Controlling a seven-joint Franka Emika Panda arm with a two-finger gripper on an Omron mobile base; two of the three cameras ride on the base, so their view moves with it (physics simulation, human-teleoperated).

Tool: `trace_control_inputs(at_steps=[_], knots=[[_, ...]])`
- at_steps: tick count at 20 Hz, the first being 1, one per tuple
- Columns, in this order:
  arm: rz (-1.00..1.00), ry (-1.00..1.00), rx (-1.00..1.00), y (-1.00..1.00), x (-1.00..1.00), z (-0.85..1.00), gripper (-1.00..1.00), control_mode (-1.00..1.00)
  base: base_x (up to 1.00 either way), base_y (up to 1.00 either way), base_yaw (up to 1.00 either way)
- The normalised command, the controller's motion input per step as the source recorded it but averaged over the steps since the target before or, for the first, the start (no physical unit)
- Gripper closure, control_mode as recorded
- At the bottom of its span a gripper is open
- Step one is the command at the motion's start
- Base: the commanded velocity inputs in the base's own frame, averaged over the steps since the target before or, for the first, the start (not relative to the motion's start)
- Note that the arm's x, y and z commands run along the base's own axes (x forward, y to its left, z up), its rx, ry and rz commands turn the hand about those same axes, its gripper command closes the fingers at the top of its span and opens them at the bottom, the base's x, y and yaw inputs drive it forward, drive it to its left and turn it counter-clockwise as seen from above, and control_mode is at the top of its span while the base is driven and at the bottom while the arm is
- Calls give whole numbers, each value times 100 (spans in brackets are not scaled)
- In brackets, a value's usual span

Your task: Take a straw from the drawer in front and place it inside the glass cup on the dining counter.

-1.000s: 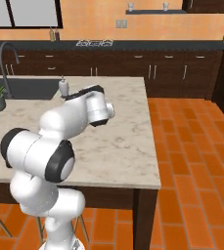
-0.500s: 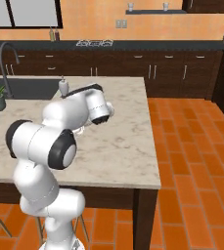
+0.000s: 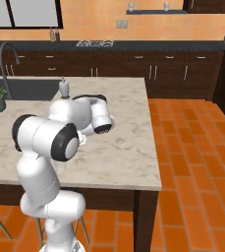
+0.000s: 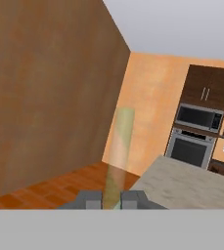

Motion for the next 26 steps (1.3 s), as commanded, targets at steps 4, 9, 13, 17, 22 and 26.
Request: trace_control_inputs(at_steps=[4,9,13,17,22,26], knots=[[0,0,0,0,0,-27,100,-100,0,0,0],[0,0,0,0,1,-24,100,-100,0,0,0],[0,1,0,0,2,-14,100,-100,0,0,0],[0,0,0,0,-4,9,100,-100,0,0,0],[0,-1,0,0,-3,50,100,-100,0,0,0],[0,0,0,-1,-5,42,100,-100,0,0,0]])
